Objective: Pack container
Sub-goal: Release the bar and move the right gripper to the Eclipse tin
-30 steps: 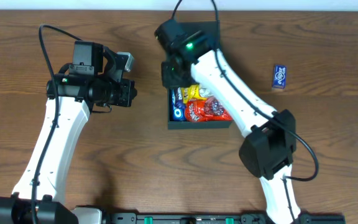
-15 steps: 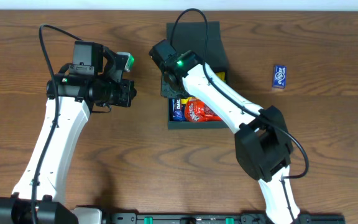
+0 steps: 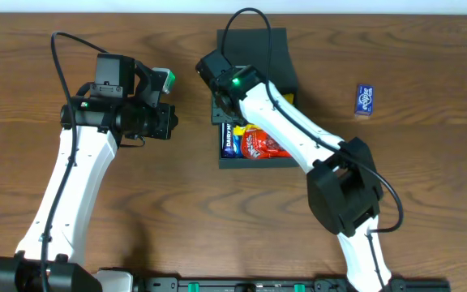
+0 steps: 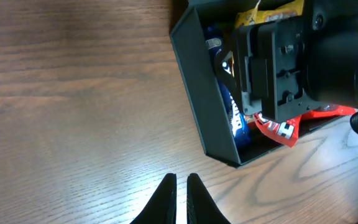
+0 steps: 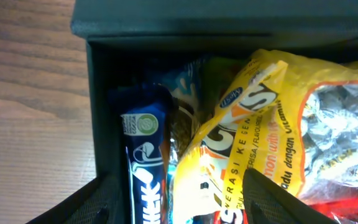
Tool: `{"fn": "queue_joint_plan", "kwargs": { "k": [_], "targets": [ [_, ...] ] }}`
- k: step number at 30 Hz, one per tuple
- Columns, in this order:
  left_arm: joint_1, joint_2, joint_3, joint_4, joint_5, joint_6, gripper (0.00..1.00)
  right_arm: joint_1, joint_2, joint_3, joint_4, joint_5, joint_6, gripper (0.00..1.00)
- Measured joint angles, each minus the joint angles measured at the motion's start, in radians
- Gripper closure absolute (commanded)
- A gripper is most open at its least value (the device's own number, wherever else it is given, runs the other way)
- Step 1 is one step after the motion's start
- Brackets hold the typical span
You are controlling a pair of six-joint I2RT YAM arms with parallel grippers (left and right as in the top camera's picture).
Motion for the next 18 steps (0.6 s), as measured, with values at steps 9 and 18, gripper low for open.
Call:
{"fn": "queue_joint_plan", "kwargs": {
  "k": [9, 18],
  "targets": [
    [0.000, 0.000, 0.000, 0.000, 0.000, 0.000, 0.91, -0.074, -0.093, 0.000, -0.027, -0.012, -0.021, 0.37],
    [0.000, 0.000, 0.000, 0.000, 0.000, 0.000, 0.91, -0.343, -0.267, 0.017, -0.057, -0.005, -0.077, 0.37]
  ]
}}
